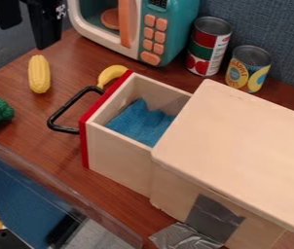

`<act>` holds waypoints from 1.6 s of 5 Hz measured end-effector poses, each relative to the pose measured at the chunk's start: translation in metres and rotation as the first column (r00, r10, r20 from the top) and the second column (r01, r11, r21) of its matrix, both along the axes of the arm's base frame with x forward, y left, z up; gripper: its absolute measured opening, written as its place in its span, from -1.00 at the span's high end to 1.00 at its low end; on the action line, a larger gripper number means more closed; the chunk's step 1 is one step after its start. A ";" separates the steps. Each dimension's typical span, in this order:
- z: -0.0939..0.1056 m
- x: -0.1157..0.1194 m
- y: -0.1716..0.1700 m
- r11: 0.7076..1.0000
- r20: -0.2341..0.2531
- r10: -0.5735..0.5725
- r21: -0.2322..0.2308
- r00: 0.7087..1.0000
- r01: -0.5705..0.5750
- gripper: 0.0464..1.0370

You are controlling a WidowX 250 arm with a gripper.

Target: Put the banana in the drawer

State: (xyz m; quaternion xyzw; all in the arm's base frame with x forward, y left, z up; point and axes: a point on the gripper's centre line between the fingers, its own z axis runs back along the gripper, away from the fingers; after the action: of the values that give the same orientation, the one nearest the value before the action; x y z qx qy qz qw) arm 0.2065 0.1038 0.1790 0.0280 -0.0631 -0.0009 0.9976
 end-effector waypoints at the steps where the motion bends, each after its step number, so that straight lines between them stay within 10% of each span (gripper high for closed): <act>1: -0.006 0.002 0.001 1.000 -0.018 0.004 -0.008 1.000 -0.005 -0.92; 4: -0.091 0.114 0.090 0.988 -0.058 -0.022 0.153 0.998 0.031 -0.93; 8: -0.108 0.156 0.047 0.981 -0.001 -0.189 0.042 0.982 0.189 -0.93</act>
State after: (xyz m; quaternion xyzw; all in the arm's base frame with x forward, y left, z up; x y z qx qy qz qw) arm 0.3627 0.1511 0.0711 0.0427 -0.0667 -0.0967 0.9922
